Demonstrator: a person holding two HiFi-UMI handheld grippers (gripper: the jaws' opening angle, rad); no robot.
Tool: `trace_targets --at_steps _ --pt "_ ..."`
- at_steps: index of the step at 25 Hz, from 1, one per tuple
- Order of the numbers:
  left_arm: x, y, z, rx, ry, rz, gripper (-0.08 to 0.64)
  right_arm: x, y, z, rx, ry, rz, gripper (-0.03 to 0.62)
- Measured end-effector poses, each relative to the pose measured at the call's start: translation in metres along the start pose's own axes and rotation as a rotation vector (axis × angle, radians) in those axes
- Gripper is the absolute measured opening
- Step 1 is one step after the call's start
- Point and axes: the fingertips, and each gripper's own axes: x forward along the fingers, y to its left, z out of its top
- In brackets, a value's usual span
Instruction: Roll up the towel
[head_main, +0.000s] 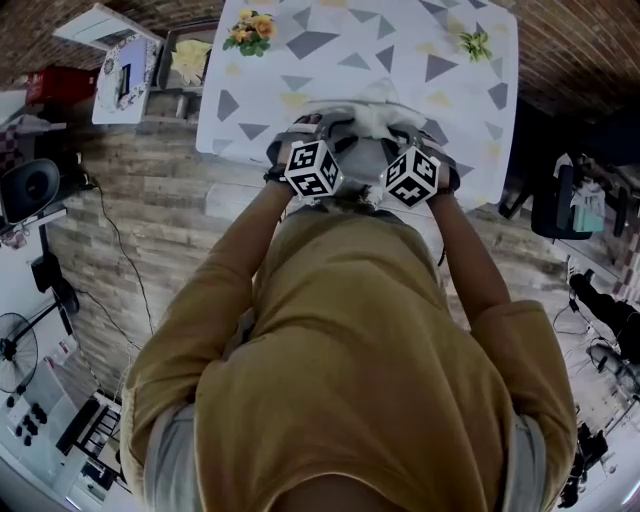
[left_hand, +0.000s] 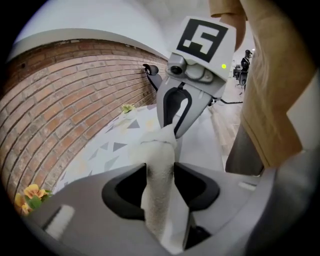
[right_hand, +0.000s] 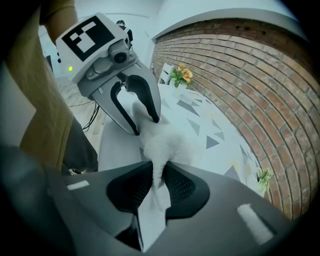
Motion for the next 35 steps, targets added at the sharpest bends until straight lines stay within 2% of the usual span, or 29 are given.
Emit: trace_targets --at_steps 4,9,13,17,21,23,24,25,27,32,35 --pt "0.0 0.006 0.006 0.045 -0.002 0.059 0.189 -0.004 -0.003 0.006 0.048 -0.023 0.024 0.066" --pt "0.0 0.007 0.031 0.13 -0.042 0.085 0.243 -0.007 0.003 0.005 0.052 -0.021 0.06 0.064" --pt "0.008 0.003 0.036 0.177 -0.038 0.044 0.258 -0.01 0.008 0.002 0.024 -0.004 0.096 0.066" --pt "0.011 -0.004 0.039 0.199 -0.045 -0.011 0.314 -0.015 0.013 0.0 0.007 0.007 0.128 0.064" --pt "0.017 -0.019 0.044 0.228 -0.047 -0.092 0.36 -0.021 0.008 -0.002 0.06 -0.007 0.145 0.064" --pt "0.019 -0.017 0.045 0.222 -0.048 -0.098 0.352 -0.024 0.006 -0.002 0.051 -0.006 0.155 0.063" --pt "0.019 -0.014 0.045 0.214 -0.048 -0.098 0.315 -0.025 0.006 -0.003 0.038 -0.002 0.16 0.063" --pt "0.019 -0.012 0.046 0.205 -0.049 -0.1 0.248 -0.025 0.006 -0.005 0.029 0.002 0.163 0.063" --pt "0.019 -0.01 0.047 0.197 -0.048 -0.117 0.2 -0.026 0.007 -0.008 0.031 0.002 0.164 0.064" --pt "0.02 -0.009 0.047 0.184 -0.032 -0.161 0.179 -0.031 0.006 -0.014 0.041 -0.006 0.157 0.067" --pt "0.02 -0.007 0.049 0.154 -0.031 -0.168 0.171 -0.04 -0.003 -0.017 -0.005 -0.009 0.108 0.092"
